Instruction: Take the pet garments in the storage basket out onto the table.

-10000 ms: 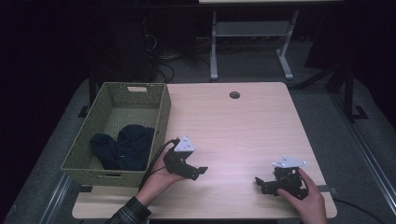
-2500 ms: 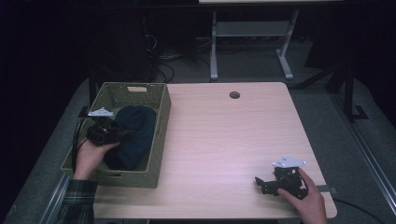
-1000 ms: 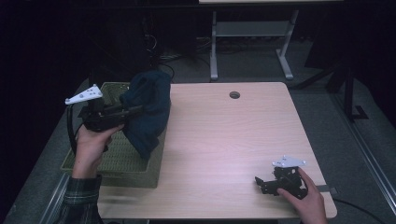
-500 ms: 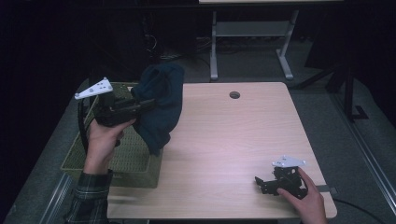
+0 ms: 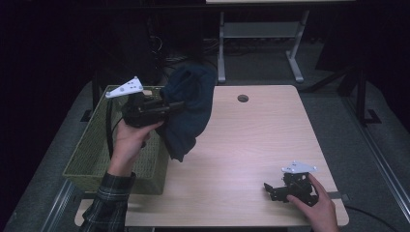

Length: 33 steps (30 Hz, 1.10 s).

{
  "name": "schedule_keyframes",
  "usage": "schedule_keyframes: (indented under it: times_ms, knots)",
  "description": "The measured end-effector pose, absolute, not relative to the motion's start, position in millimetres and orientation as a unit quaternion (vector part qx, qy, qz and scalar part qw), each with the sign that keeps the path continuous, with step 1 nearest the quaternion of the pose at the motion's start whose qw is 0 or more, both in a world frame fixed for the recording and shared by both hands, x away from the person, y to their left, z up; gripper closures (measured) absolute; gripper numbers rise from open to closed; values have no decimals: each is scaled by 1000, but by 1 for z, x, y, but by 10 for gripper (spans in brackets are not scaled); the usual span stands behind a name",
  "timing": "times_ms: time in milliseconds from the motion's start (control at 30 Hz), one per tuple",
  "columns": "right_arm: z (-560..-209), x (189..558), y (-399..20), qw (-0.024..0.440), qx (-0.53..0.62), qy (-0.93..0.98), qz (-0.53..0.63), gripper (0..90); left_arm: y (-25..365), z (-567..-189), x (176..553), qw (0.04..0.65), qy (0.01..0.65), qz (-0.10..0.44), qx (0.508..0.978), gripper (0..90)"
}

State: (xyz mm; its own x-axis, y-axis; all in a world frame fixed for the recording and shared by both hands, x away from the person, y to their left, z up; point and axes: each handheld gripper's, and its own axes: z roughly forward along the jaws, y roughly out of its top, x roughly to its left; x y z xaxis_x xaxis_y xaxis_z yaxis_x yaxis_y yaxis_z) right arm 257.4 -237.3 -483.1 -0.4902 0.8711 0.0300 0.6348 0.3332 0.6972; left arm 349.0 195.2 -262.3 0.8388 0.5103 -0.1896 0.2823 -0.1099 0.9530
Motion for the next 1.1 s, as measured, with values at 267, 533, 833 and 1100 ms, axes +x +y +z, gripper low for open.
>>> schedule_keyframes:
  times_ms: [267, 533, 833, 1100]
  knots:
    - [-483, 257, -237, 178, 473, 797, 331, 0, 168, -269, 354, 607, 252, 79, 749, 639]
    - [-483, 257, -237, 177, 473, 797, 332, 0, 144, -279, 358, 600, 244, 75, 758, 639]
    - [-483, 257, -237, 175, 466, 800, 334, 0, 124, -302, 366, 581, 251, 74, 770, 637]
    - [-483, 258, -237, 175, 465, 801, 334, 0, 104, -330, 378, 555, 256, 64, 789, 636]
